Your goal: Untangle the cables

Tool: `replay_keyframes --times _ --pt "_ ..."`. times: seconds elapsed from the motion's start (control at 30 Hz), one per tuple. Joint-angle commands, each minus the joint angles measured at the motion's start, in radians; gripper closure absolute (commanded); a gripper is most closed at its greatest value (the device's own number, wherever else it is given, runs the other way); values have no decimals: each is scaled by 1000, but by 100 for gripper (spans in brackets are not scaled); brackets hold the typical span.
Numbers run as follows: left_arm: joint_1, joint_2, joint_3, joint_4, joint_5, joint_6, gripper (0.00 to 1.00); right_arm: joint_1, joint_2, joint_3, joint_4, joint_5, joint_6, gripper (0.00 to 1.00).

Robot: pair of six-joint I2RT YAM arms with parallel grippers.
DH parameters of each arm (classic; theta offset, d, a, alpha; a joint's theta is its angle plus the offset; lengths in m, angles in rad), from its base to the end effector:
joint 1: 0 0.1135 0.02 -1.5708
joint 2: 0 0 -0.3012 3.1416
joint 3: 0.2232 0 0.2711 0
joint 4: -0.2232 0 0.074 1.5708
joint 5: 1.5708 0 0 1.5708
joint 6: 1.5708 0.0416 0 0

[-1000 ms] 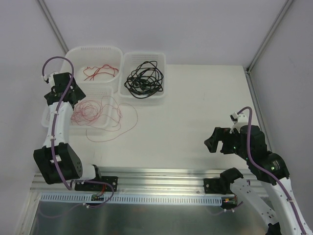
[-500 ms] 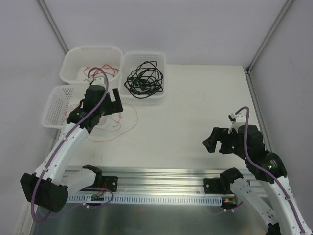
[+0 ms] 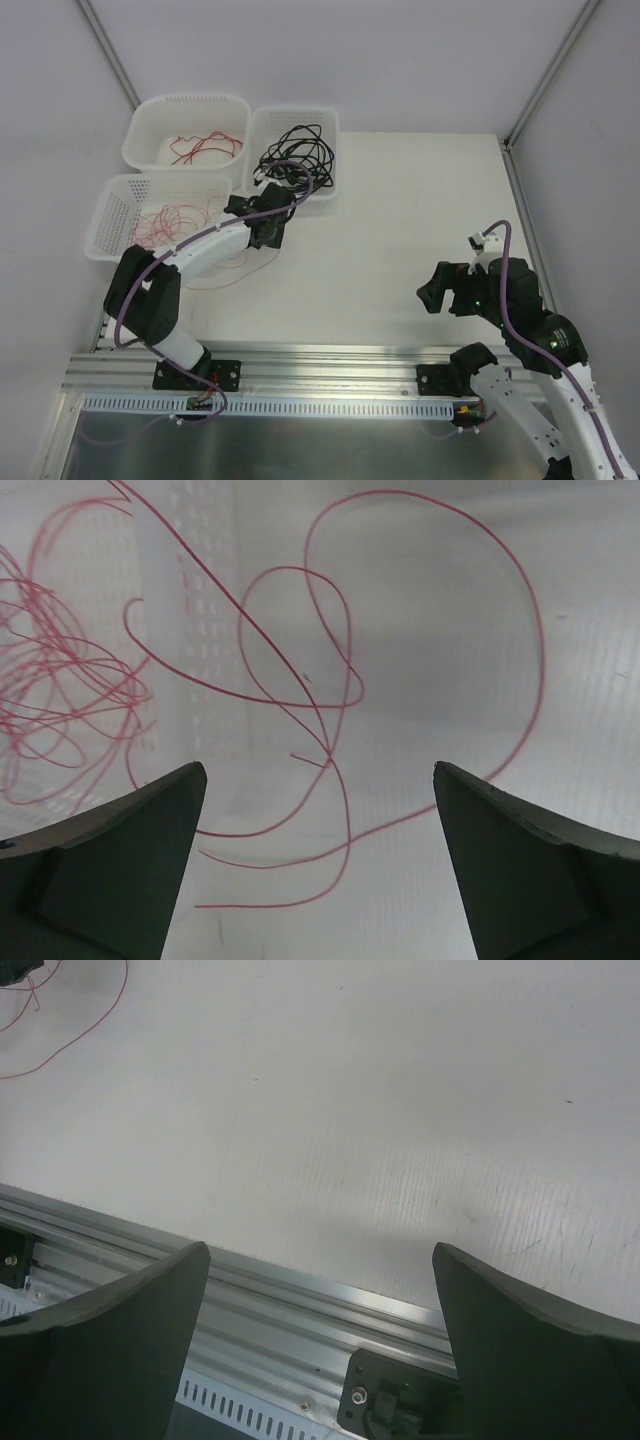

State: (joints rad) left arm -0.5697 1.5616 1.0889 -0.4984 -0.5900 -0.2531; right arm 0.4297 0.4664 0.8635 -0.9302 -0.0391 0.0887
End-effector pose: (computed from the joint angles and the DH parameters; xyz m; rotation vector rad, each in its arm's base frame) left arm 0.2998 -0.1646 0.2581 0.1521 2.3506 0.3632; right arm 0.0640 0.0311 0.3478 -0.3836 2.0882 0.3509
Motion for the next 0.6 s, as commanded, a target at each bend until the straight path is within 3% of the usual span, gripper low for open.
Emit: replay_keyframes --times 0.0,0.27,0.37,0.57 --pt "-2 61 69 0 -212 162 1 1 -6 -3 1 22 -9 0" --pt "-27 178 135 1 -209 189 15 1 2 -4 7 8 -9 0" --pt "-27 184 134 0 -209 138 24 1 -9 -4 -2 19 -12 0" --pt "-27 201 100 -3 -241 -12 30 1 -11 -9 -7 16 -10 0"
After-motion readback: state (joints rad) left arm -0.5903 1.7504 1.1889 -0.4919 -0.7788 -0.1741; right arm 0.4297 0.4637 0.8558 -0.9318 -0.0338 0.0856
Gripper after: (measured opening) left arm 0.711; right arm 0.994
